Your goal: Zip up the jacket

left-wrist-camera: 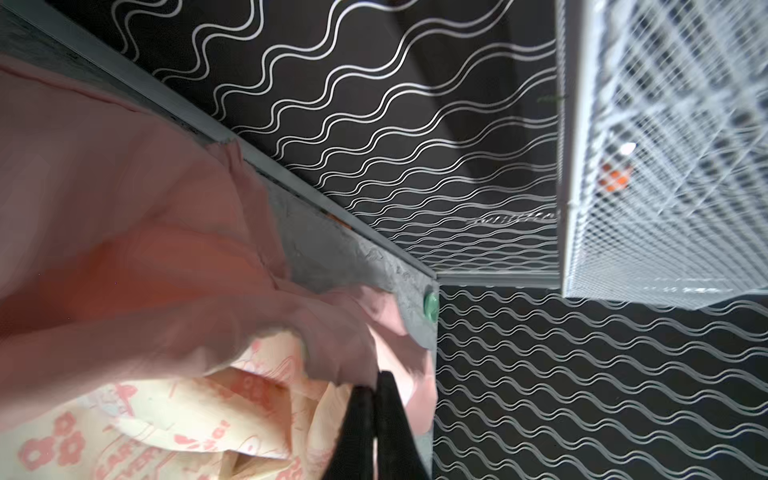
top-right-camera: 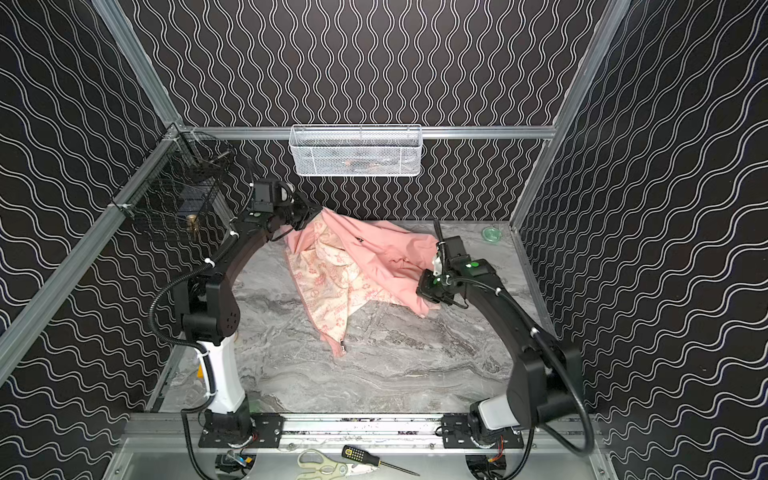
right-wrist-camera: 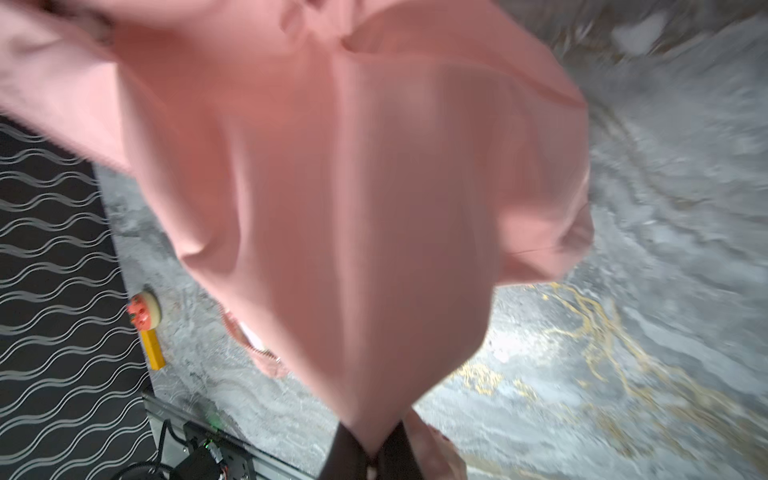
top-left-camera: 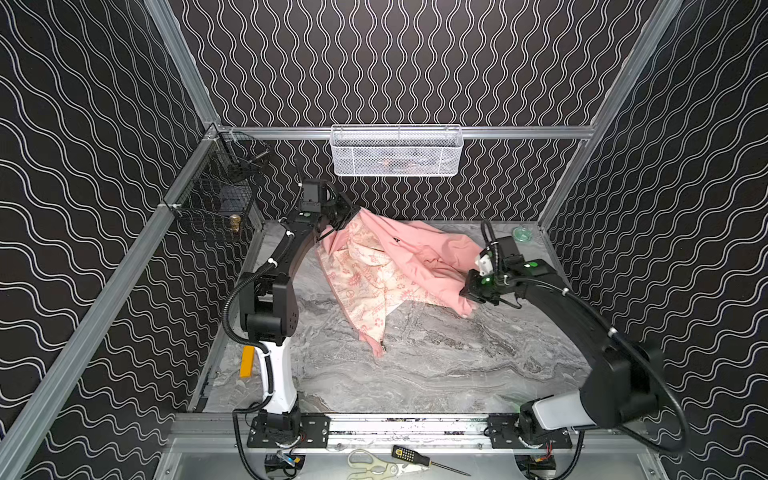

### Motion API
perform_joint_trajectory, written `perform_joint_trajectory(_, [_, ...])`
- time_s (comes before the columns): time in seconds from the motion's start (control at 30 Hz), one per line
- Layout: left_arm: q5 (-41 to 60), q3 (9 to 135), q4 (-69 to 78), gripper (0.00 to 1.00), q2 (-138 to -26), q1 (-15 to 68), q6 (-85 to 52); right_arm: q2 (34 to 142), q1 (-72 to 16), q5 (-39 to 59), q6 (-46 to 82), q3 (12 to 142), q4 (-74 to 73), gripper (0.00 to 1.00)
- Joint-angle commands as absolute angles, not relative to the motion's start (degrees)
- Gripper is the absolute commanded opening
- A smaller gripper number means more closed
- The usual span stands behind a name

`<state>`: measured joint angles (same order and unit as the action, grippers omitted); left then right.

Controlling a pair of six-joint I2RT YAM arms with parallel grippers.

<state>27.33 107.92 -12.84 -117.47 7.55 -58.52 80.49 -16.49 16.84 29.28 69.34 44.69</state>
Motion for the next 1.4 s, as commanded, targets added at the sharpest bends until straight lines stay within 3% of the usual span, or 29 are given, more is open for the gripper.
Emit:
perform_joint_trajectory(0.0, [26.3, 109.3, -8.9, 0.0, -116.3, 7.5, -61.5, 75.0, -16.3, 15.3, 28.3, 71.0, 51.5, 0.0])
perform_joint_trajectory(0.33, [24.5, 114.7, -10.1, 0.0, -113.6, 7.5, -61.8, 64.4, -16.3, 21.1, 27.5, 82.9, 52.8, 0.0])
perform_joint_trajectory(0.73, [23.0, 102.5, -4.8, 0.0, -117.5, 7.7, -64.2, 71.4, -16.3, 23.1, 26.8, 74.7, 53.1, 0.0])
perform_joint_trajectory(1.13, [24.9, 111.5, -2.2, 0.0, -131.4, 7.6, -64.9, 81.5, -24.7, 29.8, 26.2, 69.8, 48.5, 0.0])
perform_joint_trajectory(1.37, [25.7, 110.9, 10.3, 0.0, -135.4, 6.4, -72.7, 88.5, -32.2, 37.0, 21.8, 72.5, 49.9, 0.0])
